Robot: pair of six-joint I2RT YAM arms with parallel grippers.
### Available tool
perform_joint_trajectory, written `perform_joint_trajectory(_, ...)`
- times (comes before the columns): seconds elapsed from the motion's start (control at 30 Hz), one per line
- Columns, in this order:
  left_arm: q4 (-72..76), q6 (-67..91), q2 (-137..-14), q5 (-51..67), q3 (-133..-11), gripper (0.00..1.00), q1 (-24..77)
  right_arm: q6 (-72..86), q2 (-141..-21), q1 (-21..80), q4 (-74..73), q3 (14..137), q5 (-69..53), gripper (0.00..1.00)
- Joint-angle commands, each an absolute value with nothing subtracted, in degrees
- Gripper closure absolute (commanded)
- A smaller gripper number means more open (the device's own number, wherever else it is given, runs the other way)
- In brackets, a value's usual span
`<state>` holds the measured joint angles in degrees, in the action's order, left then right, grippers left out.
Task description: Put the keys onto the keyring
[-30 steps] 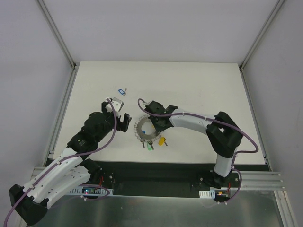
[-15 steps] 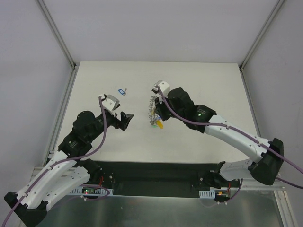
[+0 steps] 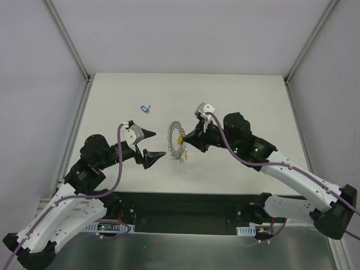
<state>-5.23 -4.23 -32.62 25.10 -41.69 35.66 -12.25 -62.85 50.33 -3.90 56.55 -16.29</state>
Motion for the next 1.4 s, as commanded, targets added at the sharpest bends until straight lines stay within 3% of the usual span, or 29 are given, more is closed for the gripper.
perform_joint_trajectory(0.0, -3.4, -7.7, -32.4, 34.7, -41.3, 0.20, 35.9, -13.0, -58.9, 49.7, 4.0, 57.7, -26.5, 0.99)
perform_joint_trajectory(0.27, -3.5, -19.1, -34.5, 36.7, -43.3, 0.19, 35.9, -17.9, -59.0, 49.3, -3.5, 61.3, -38.2, 0.99)
perform_joint_trajectory(0.97, -2.5, -36.0, -44.6, 32.3, -46.1, 0.14, 35.9, -21.4, -63.8, 49.3, -10.1, 67.9, -44.3, 0.99)
perform_joint_trajectory(1.1, -2.3, -35.2, -45.1, 34.0, -45.6, 0.18, 35.8, -21.3, -64.2, 49.3, -10.1, 68.6, -44.0, 0.99)
perform_joint_trajectory(1.23, -1.7, -33.6, -45.7, 35.5, -45.3, 0.30, 35.9, -21.2, -64.4, 49.3, -10.2, 68.9, -43.9, 0.99)
perform_joint_trajectory(1.37, -1.1, -32.0, -46.0, 36.9, -44.7, 0.31, 36.2, -20.5, -64.9, 49.4, -10.0, 69.2, -45.1, 0.99)
